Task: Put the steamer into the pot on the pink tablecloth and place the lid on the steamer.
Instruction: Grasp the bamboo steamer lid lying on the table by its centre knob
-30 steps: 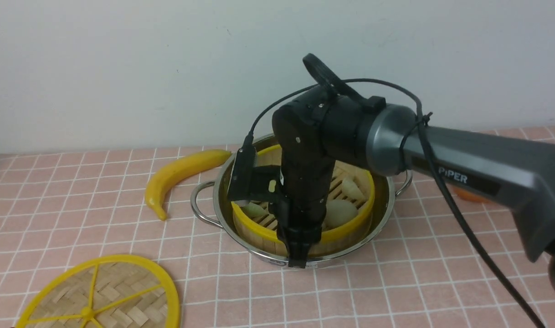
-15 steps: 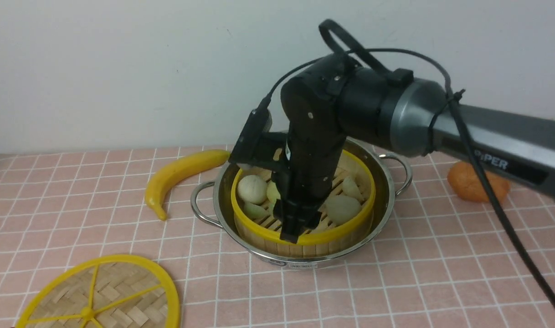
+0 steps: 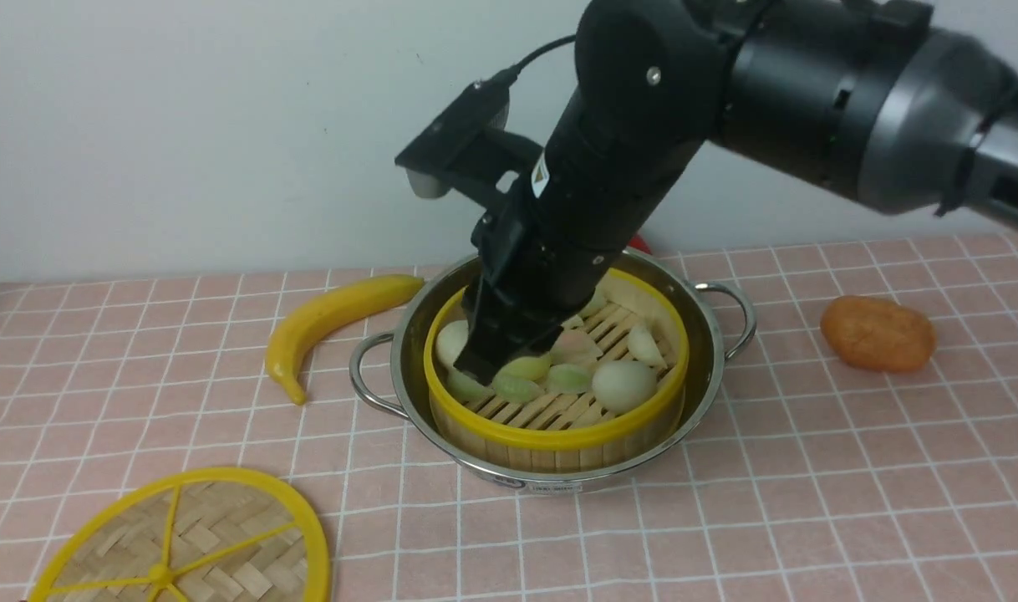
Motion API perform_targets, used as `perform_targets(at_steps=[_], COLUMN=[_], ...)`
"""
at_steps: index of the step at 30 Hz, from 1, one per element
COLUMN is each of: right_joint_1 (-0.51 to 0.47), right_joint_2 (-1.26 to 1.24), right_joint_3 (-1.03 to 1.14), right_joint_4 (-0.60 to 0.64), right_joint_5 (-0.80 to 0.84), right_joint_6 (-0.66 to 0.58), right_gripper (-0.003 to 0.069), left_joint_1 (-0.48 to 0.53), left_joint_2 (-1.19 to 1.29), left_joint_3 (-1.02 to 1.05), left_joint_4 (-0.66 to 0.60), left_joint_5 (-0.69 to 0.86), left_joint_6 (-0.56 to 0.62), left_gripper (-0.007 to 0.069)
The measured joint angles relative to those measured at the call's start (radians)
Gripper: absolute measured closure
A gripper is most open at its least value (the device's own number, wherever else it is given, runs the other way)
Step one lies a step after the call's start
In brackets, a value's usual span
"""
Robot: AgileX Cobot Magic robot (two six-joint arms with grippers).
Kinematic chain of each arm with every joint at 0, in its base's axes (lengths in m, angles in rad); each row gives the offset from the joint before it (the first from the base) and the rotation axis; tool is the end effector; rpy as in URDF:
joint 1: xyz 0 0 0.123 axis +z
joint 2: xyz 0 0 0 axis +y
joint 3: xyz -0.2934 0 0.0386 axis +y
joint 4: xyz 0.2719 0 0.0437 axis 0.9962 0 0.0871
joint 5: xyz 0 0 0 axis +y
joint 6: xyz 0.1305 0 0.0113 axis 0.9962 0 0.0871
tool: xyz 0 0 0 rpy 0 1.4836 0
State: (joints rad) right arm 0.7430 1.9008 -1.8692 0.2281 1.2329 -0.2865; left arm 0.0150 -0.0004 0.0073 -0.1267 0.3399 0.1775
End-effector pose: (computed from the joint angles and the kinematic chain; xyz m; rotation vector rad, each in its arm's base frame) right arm 0.3159 0.3282 0.3053 -1.3279 2.4405 0.4382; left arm 0.1054 -0.0040 0.1699 0.0690 1.8264 0.0129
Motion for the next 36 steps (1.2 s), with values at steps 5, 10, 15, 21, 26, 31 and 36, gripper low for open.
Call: perform_targets(at_steps=[5,10,15,21,26,31,36], right_joint_1=[0.0,0.0,-0.002,-0.008,-0.014,-0.097,-0.307], right_joint_2=[-0.061,-0.07,-0.069,-0.094,-0.303,-0.632,-1.049], right_joint_3=[-0.006,-0.006,-0.006,0.088,0.425,0.812,1.235], right_joint_4=[0.152,0.328,0.371,0.149,-0.036,-0.069,-0.068], right_joint_5=[-0.036,-0.056,-0.103,-0.113,-0.245,-0.466,-0.761], right_joint_6=[0.033,0.042,0.036,0.023,0.029,0.089,0.239], right_gripper=[0.0673,0.0673,0.0668,0.0664,0.0662,0.0655,0.0645], left_joint_1=[0.0,0.0,0.0,0.0,0.0,0.0,0.0], left_joint_2=[0.0,0.0,0.0,0.0,0.0,0.0,0.0], left_joint_3=[0.0,0.0,0.0,0.0,0.0,0.0,0.0], left_joint_4=[0.0,0.0,0.0,0.0,0.0,0.0,0.0], left_joint_5=[0.0,0.0,0.0,0.0,0.0,0.0,0.0], left_joint_6=[0.0,0.0,0.0,0.0,0.0,0.0,0.0], left_gripper=[0.0382,0.0382,0.0382,0.0382,0.0382,0.0382,0.0382])
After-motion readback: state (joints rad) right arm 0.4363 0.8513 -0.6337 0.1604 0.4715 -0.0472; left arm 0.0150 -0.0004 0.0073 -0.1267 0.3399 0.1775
